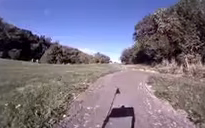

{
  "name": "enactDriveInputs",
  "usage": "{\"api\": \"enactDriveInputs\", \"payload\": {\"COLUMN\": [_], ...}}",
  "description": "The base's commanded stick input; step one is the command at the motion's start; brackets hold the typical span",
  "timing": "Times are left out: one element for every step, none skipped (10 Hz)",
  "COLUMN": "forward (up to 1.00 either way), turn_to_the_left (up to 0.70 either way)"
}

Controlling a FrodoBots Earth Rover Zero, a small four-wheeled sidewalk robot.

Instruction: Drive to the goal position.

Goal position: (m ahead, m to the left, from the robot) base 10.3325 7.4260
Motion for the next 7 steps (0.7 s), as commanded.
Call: {"api": "enactDriveInputs", "payload": {"forward": [1.0, 1.0, 1.0, 1.0, 1.0, 1.0, 1.0], "turn_to_the_left": [-0.33, -0.27, -0.18, -0.07, -0.02, 0.01, 0.01]}}
